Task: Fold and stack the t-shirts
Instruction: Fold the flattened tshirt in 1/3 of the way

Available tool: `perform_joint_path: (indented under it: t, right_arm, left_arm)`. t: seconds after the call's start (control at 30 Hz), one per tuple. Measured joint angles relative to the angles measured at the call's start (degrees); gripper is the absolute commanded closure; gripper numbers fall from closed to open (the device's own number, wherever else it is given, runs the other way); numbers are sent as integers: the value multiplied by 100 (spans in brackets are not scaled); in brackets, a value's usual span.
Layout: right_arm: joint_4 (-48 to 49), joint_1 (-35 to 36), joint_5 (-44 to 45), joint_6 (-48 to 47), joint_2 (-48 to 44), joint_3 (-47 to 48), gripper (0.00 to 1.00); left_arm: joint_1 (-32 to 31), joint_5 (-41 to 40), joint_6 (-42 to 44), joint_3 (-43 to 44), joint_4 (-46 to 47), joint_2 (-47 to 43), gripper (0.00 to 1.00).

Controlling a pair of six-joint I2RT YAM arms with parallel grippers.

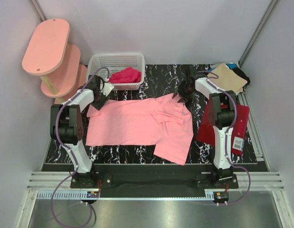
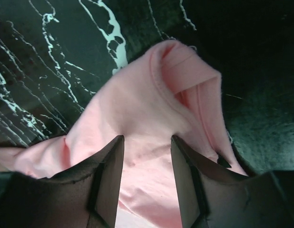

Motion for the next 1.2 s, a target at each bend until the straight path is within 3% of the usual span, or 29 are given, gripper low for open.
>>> perform_joint_path:
  t: [0.23,0.37,0.77,0.9,1.2]
  right_arm:
    - [-79,-24,149,-74,46,15,47]
    - [-295,-105,391,-175,46,107,47]
    - [-640,-492,765,-341,61,232,48]
    - [-625,-492,719,-337,61,227,48]
    - [-568,-485,693,-337,48,188,48]
  left_arm:
    - [-66,13,-20,-4,48,81,45]
    - [-282,63,-42,-492,142,-273,45]
    - [-743,649,-79,-2387,-380,-3521,44]
    - [-809,763,-79,-2577,-505,-3316,46]
    - [-839,813,-72,-2260,-599,-1631,49]
